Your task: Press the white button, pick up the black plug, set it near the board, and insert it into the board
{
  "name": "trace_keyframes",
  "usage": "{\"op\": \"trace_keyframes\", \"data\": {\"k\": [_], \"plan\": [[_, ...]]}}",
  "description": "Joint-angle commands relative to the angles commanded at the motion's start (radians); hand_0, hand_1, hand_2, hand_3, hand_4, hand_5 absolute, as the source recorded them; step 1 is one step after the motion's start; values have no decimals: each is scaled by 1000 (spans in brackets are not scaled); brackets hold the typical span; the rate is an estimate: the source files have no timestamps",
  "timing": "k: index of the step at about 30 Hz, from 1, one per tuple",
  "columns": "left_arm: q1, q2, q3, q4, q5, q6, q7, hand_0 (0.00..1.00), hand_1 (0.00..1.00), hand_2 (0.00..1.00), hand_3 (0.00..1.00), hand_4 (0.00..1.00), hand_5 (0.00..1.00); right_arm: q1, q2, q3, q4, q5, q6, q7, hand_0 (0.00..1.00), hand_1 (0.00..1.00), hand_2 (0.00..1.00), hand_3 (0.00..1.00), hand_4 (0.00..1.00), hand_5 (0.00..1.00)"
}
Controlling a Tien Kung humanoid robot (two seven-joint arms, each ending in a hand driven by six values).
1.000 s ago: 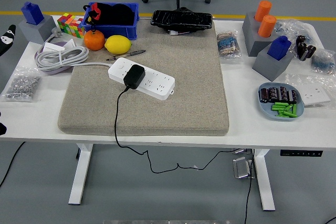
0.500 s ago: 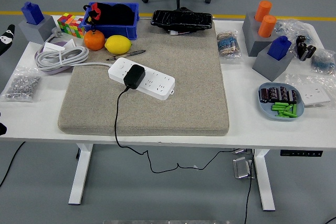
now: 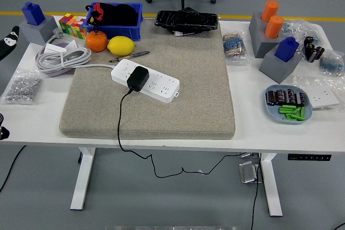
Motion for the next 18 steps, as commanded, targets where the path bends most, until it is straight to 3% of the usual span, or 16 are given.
{"op": "trace_keyframes", "data": {"k": [18], "plan": [[4,-4,-6,-7,0,-2,2,884,819,782,780,775,288,8,-4,10,-4,-1,-1,1,748,620,589,594,660,363]]}}
